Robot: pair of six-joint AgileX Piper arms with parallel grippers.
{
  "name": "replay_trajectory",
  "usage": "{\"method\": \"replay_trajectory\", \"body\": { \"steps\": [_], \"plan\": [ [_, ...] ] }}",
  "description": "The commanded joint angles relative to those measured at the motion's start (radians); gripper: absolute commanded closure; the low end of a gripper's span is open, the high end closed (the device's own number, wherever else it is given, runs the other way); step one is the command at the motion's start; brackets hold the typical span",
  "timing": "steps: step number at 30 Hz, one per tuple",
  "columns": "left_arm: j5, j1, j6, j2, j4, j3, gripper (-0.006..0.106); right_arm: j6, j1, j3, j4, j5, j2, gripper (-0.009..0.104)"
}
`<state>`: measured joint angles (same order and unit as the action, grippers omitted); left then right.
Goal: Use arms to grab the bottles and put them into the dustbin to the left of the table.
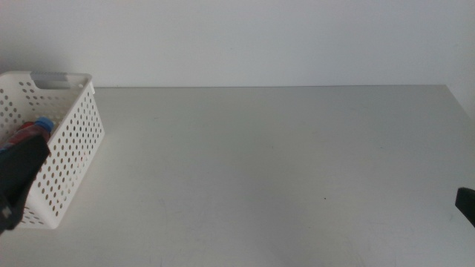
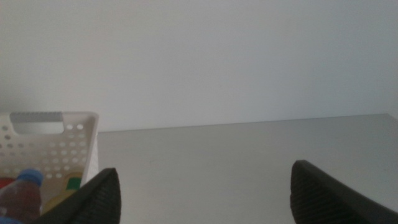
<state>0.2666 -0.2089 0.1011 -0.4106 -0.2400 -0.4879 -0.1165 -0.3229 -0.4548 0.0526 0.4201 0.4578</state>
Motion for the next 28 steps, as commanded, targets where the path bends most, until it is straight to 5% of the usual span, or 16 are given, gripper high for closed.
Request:
{"method": "replay_trajectory", "body": {
  "steps": [1, 11, 28],
  "plan": [
    [-0.106, 0.022, -0.010, 0.045, -0.021, 0.057, 0.007, 0.008, 0.077, 0.046, -0.041, -0.082, -0.068, 0.022],
    [-0.098, 0.140, -0.010, 0.273, 0.076, 0.336, 0.007, 0.008, 0.274, 0.318, -0.066, -0.183, -0.274, 0.022],
    [-0.084, 0.140, -0.010, 0.450, 0.077, 0.519, 0.007, 0.008, 0.283, 0.474, -0.059, -0.180, -0.493, 0.022]
  ]
}}
